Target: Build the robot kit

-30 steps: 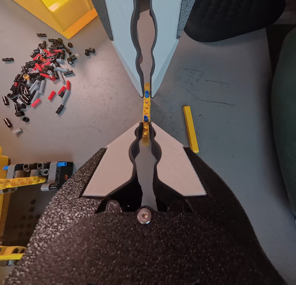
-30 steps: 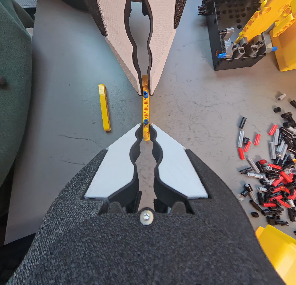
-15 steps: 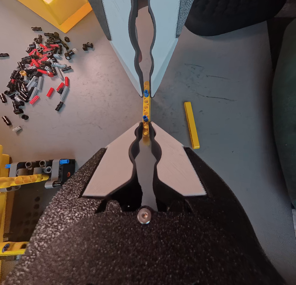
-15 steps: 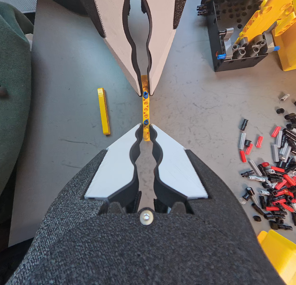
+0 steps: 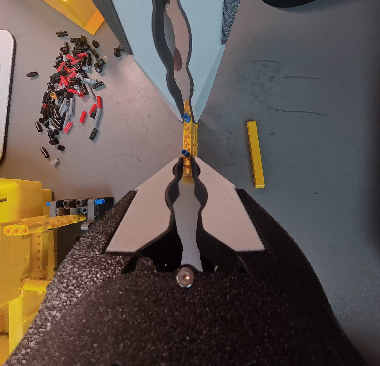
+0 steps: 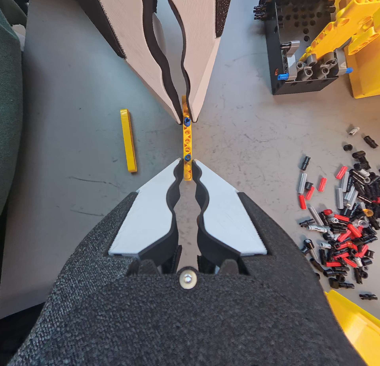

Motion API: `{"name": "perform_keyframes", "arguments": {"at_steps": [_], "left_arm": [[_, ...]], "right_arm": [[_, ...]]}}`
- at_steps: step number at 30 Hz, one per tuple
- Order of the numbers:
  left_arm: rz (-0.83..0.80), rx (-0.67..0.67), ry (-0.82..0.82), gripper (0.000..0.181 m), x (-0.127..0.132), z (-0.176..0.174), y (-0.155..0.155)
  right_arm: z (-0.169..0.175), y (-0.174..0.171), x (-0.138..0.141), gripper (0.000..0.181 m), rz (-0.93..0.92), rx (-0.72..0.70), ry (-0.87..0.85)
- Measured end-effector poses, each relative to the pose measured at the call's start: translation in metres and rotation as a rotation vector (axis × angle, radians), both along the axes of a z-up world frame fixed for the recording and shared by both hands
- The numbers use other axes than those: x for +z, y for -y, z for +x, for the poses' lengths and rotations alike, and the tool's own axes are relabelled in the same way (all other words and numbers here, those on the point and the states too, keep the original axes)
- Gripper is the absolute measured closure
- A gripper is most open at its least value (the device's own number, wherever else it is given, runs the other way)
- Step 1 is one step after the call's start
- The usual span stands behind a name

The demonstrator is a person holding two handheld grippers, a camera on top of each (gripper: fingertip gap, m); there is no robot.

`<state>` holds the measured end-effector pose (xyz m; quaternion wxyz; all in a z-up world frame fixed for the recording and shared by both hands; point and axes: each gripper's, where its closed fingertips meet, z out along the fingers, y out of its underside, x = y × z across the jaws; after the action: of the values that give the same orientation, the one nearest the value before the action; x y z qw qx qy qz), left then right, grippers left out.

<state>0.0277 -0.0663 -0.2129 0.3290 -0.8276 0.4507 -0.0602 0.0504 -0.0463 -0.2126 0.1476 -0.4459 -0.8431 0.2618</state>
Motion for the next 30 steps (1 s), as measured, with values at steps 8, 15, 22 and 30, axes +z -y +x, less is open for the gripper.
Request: {"name": "perform_keyframes", "arguments": {"at_steps": [8,15,22,30], "left_arm": [[-0.015,0.04,-0.021,0.174,-0.0003,-0.0025,-0.0028],[-0.007,0.067,-0.073,0.174,-0.001,-0.006,-0.0068],[-0.03,0.046,-0.001,0.174,-0.0005,-0.0072,-0.0095],[-0.02,-0.004,0.202,0.159,0.0012,-0.0039,-0.0064]], "right_arm": [[-0.0019,-0.002,-0.0004,0.175,-0.023,-0.009,0.022],[-0.005,-0.0049,-0.001,0.175,-0.002,-0.02,0.029],[-0.006,-0.0061,-0.0015,0.175,-0.06,-0.031,0.05],[-0.0058,-0.0062,-0.0023,0.175,-0.113,-0.049,0.068]]}}
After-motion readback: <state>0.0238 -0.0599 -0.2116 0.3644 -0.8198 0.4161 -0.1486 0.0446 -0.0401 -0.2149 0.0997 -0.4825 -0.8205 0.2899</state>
